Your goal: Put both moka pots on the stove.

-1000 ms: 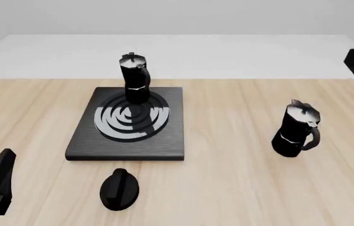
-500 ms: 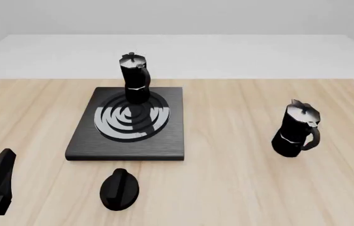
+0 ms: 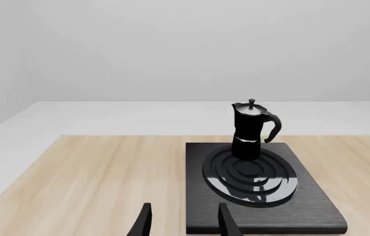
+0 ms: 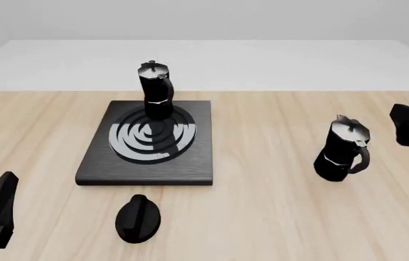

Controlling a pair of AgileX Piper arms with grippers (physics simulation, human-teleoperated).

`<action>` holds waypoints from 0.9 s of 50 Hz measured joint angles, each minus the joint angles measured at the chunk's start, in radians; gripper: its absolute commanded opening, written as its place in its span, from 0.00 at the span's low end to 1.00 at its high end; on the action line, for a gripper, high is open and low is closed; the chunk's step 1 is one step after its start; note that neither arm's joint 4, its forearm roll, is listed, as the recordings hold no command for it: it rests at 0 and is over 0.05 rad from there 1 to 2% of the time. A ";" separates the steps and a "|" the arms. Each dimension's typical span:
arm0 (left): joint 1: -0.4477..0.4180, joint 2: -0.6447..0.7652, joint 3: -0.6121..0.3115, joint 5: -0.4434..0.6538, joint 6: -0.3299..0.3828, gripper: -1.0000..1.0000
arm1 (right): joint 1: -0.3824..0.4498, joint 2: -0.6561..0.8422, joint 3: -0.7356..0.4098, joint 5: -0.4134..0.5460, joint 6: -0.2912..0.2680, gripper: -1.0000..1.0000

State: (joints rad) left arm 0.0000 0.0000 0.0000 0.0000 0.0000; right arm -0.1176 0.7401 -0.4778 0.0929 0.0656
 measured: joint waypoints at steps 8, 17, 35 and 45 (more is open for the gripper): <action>0.000 0.000 0.000 0.000 0.000 1.00 | 0.004 0.046 0.020 -0.045 -0.001 1.00; 0.000 0.000 0.000 0.000 0.000 1.00 | 0.011 0.094 0.036 -0.089 -0.002 1.00; 0.000 0.000 0.000 0.000 0.000 1.00 | 0.026 0.183 0.052 -0.162 -0.014 1.00; 0.000 0.000 0.000 0.000 0.000 1.00 | 0.032 0.215 0.058 -0.183 -0.013 1.00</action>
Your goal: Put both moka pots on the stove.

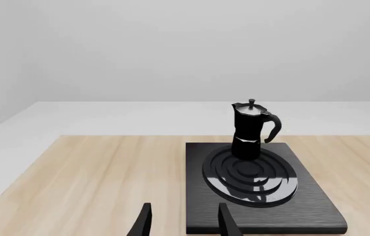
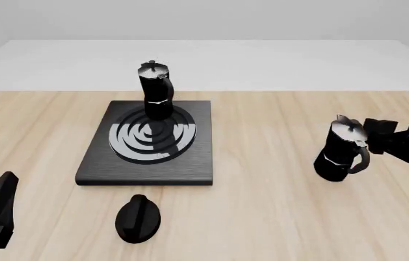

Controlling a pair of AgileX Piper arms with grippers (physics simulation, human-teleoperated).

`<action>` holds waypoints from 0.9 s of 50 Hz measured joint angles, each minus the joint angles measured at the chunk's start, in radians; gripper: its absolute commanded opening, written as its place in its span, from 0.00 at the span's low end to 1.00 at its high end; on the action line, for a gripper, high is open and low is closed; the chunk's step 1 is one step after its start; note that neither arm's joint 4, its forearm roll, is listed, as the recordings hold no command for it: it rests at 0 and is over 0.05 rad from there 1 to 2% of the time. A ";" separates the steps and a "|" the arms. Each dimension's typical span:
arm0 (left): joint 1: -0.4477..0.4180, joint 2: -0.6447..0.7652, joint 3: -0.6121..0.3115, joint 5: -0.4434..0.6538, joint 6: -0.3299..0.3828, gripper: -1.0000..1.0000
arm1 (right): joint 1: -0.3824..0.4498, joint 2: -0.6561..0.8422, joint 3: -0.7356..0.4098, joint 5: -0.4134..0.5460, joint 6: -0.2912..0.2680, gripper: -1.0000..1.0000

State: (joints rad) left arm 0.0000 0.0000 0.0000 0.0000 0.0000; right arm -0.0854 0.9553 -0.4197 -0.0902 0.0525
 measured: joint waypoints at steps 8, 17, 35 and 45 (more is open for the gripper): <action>0.000 0.000 0.000 0.000 0.000 1.00 | 0.008 0.026 0.005 -0.016 0.002 1.00; 0.000 0.000 0.000 0.000 0.000 1.00 | 0.014 0.058 0.011 -0.039 0.003 1.00; 0.000 0.000 0.000 0.000 0.000 1.00 | 0.013 0.132 0.024 -0.093 0.005 1.00; 0.000 0.000 0.000 0.000 0.000 1.00 | 0.014 0.176 0.036 -0.132 0.004 1.00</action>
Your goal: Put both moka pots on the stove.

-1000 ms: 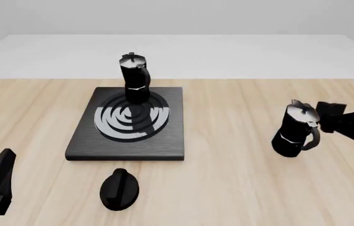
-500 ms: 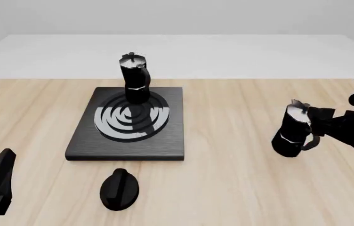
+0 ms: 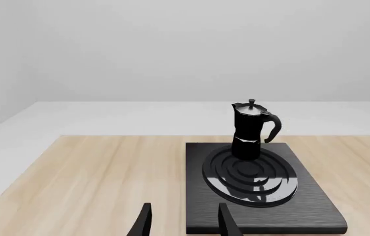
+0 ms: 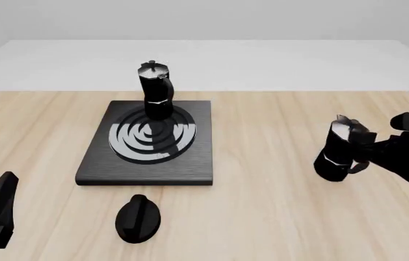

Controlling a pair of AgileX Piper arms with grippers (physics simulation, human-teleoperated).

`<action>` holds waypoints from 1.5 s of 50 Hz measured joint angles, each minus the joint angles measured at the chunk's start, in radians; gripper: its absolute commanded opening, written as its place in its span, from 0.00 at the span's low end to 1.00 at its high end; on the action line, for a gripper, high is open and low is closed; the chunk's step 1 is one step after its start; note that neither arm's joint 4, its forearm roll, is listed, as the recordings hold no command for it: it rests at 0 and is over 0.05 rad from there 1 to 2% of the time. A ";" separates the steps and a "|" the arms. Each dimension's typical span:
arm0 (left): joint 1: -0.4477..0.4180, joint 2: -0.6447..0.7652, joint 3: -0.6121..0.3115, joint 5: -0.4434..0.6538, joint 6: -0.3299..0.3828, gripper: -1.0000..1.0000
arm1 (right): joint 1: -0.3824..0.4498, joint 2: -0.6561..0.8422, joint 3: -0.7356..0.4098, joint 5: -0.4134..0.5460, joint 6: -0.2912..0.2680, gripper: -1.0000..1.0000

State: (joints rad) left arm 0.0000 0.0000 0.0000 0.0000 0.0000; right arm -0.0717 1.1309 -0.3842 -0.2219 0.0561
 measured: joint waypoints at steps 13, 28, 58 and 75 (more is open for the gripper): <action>0.000 0.000 0.000 0.000 0.000 1.00 | 0.002 0.043 0.008 -0.034 -0.002 1.00; 0.000 0.000 0.000 0.000 0.000 1.00 | 0.002 0.085 0.013 -0.064 -0.001 1.00; 0.000 0.000 0.000 0.000 0.000 1.00 | 0.010 0.148 0.014 -0.100 -0.001 1.00; 0.000 0.000 0.000 0.000 0.000 1.00 | 0.012 0.161 0.015 -0.107 -0.011 0.00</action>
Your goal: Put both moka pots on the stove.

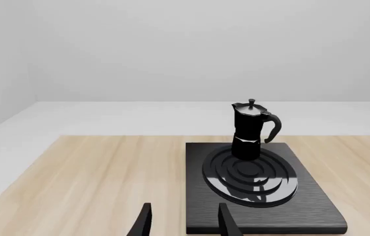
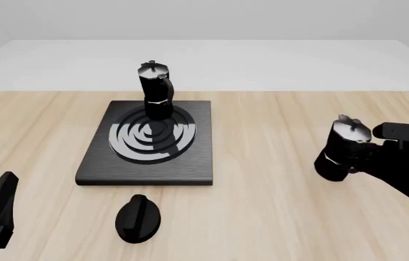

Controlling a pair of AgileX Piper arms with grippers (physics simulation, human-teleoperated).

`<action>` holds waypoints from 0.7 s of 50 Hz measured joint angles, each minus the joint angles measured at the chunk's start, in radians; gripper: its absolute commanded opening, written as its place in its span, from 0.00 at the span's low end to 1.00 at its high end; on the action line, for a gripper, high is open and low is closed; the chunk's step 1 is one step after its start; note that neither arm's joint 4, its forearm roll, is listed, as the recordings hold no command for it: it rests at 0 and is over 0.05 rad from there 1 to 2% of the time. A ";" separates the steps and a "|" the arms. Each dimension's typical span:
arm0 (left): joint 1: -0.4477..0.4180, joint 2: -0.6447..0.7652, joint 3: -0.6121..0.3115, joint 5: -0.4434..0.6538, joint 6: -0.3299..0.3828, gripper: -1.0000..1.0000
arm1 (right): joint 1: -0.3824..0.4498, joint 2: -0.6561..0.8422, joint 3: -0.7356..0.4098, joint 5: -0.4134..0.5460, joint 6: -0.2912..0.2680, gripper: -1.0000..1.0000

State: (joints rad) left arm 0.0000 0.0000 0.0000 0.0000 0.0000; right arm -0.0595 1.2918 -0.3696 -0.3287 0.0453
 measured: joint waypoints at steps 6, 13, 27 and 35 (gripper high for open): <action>0.000 0.000 0.000 0.000 0.000 1.00 | -0.005 -0.008 0.002 0.009 -0.014 0.00; 0.000 0.000 0.000 0.000 0.000 1.00 | -0.008 -0.014 0.006 0.013 -0.025 0.00; 0.000 0.000 0.000 0.000 0.000 1.00 | -0.007 -0.072 -0.006 0.068 -0.052 0.00; 0.000 0.000 0.000 0.000 0.000 1.00 | 0.016 -0.147 -0.043 0.141 -0.064 0.00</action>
State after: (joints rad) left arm 0.0000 0.0000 0.0000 0.0000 0.0000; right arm -0.0432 1.1444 -0.4130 -0.1880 -0.0191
